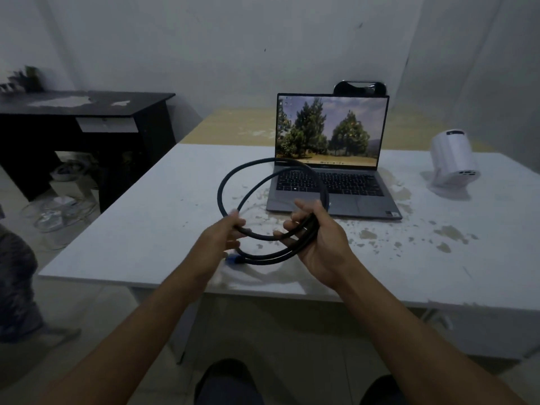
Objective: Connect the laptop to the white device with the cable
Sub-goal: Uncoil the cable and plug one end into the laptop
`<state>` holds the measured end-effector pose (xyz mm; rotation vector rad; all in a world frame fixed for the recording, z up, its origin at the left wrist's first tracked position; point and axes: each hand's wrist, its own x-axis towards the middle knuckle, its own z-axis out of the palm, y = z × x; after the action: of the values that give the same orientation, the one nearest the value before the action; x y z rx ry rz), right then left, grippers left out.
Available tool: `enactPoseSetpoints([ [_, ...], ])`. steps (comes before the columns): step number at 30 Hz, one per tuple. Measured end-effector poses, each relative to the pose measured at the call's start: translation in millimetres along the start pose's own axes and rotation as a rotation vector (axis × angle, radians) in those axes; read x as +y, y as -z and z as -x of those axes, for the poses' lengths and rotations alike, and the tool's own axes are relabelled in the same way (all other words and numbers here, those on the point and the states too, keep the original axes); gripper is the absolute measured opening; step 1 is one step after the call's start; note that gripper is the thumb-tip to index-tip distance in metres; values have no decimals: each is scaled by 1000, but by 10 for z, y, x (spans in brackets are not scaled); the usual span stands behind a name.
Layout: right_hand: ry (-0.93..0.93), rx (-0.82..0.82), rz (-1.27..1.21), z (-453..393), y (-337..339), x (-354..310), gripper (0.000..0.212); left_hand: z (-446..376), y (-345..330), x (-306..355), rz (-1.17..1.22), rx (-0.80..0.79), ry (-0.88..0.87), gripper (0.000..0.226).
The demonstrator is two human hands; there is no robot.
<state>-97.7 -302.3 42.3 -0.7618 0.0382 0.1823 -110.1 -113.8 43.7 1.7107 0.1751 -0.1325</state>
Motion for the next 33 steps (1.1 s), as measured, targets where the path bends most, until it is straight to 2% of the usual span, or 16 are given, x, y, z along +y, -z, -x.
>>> enactPoseSetpoints([
  [5, -85, -67, 89, 59, 132, -27, 51, 174, -251, 56, 51, -126, -178, 19],
  [8, -166, -51, 230, 112, 211, -102, 51, 192, -237, 58, 33, -115, -253, 18],
  [12, -248, 18, 468, 159, 301, -166, 50, 120, -136, 39, 21, -86, -268, 20],
  [15, -222, 94, 594, 174, 371, -194, 43, 59, -80, -3, 37, -79, -207, 19],
  [21, -149, 161, 694, 161, 444, -206, 35, 55, 10, -87, 266, -66, -72, 20],
  [27, -24, 153, 679, 150, 420, -172, 35, 31, 88, -118, 108, 63, 14, 16],
  [30, 49, 178, 720, 138, 364, -175, 36, 44, 92, -167, 7, 30, 80, 21],
  [33, 74, 204, 755, 109, 318, -196, 39, 73, 94, -198, 59, -10, 118, 22],
])
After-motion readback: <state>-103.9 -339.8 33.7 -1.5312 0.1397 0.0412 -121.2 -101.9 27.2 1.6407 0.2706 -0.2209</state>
